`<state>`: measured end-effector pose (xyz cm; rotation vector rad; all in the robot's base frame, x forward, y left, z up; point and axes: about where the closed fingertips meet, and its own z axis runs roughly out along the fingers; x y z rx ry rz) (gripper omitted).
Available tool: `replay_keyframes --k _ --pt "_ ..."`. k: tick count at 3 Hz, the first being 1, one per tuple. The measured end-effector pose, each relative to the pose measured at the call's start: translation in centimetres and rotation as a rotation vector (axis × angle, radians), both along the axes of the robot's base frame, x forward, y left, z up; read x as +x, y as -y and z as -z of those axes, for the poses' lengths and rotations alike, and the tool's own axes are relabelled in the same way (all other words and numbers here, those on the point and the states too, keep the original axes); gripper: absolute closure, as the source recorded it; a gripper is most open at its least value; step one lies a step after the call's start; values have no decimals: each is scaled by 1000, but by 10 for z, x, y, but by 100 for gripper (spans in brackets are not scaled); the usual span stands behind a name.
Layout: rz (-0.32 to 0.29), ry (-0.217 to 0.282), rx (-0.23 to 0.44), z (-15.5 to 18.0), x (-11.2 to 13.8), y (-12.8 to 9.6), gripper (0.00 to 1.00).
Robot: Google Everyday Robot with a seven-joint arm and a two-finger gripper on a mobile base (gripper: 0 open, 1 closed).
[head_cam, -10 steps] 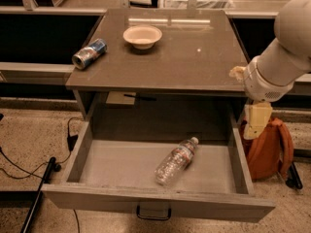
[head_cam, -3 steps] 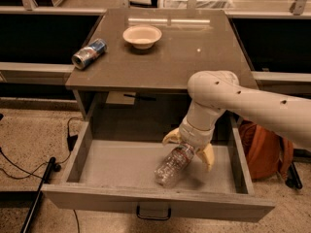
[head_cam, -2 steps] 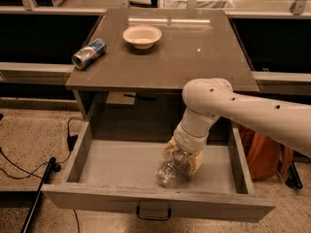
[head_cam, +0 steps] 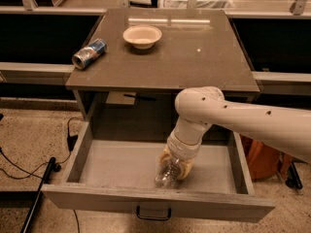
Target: Pick water bottle from top drawer and place on counter
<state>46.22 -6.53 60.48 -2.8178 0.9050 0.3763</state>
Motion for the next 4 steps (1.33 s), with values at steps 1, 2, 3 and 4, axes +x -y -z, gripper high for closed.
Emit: replay_keyframes --k 1,2,3,4 --pt "0 0 0 -4 0 0 100" --pt "18 59 76 -34 6 6 100" --pt "31 181 198 -104 17 23 100" --pt "23 307 262 -172 30 39 100"
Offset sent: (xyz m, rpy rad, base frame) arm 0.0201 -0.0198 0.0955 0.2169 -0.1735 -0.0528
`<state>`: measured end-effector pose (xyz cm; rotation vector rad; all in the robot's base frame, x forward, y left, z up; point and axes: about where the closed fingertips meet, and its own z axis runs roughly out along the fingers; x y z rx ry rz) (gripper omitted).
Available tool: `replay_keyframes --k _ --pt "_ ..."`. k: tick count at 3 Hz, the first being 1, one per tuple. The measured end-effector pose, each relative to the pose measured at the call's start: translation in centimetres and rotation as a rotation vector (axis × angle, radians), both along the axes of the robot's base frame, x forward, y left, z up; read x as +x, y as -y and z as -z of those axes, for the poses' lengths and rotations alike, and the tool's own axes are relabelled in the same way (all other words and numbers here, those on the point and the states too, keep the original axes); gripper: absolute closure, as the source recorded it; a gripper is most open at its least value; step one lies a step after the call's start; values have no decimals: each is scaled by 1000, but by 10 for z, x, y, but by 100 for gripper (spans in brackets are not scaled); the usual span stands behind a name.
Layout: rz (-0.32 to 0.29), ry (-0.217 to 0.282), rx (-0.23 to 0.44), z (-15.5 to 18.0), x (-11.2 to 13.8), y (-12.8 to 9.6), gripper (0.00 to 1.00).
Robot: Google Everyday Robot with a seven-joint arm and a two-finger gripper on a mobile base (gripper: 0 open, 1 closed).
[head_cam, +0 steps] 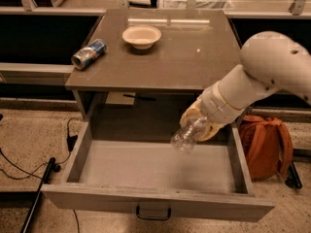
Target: Pick water bottle from top drawer and place on counter
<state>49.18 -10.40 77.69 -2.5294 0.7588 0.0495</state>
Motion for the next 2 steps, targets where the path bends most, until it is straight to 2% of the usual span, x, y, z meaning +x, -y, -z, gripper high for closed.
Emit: replay_keyframes --k 1,2 --pt "5 98 -16 -58 28 11 100" --pt "-3 155 -61 -92 69 7 100"
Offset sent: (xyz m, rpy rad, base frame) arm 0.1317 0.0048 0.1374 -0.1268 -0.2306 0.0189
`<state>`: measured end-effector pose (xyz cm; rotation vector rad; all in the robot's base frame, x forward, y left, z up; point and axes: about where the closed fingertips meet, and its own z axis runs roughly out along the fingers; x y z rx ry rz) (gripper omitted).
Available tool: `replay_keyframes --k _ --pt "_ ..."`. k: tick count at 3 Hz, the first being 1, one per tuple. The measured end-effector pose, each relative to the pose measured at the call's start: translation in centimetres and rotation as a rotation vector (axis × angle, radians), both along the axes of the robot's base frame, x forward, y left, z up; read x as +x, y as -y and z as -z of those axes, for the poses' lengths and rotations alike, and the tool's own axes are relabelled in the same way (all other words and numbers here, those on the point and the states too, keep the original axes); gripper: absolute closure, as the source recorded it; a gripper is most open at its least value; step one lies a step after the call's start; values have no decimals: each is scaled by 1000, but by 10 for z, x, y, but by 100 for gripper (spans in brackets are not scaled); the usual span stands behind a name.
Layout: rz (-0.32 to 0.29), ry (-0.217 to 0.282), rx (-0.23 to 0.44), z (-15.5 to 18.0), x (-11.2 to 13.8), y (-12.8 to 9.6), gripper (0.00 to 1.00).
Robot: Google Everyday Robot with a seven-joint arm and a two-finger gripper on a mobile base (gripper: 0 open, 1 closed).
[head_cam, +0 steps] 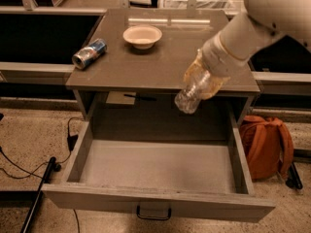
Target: Pick water bottle from top drawer and place on counter
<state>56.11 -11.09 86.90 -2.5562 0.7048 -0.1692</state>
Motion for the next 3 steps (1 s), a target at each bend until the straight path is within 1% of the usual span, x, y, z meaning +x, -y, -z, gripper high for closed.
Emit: replay_keyframes --k 1,2,3 --pt "0 24 -28 -14 45 -12 82" --pt "50 -9 -14 -12 88 -19 58" --pt "157 -83 10 1 124 -18 35"
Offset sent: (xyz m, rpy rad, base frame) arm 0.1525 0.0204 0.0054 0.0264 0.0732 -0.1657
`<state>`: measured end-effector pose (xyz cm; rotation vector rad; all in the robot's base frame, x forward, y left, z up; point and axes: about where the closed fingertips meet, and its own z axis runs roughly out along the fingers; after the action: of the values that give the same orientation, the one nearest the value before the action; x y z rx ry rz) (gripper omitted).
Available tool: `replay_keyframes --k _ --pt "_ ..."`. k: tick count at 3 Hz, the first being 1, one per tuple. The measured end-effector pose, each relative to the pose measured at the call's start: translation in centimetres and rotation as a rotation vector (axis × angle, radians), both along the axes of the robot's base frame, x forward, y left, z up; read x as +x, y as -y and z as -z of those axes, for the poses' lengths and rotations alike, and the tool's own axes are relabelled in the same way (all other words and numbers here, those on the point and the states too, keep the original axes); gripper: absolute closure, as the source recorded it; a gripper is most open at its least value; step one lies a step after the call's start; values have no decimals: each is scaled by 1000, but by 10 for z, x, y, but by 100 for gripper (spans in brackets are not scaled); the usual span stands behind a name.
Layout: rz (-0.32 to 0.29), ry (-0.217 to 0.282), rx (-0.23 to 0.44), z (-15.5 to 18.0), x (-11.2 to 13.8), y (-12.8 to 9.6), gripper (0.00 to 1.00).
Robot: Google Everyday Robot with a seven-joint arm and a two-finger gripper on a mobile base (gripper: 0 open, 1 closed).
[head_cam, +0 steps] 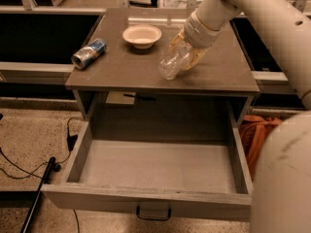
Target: Pick water bottle from top drawer and place on counter
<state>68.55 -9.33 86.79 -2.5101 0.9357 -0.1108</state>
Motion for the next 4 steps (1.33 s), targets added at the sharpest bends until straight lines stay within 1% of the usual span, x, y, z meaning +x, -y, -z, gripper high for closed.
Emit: replay_keyframes --k 1,2,3,4 --pt "110 -73 13 14 22 5 12" --pt "182 -137 19 31 33 9 0" --pt "209 -137 -19 33 39 11 0" --pt "212 -99 -55 20 38 18 0"
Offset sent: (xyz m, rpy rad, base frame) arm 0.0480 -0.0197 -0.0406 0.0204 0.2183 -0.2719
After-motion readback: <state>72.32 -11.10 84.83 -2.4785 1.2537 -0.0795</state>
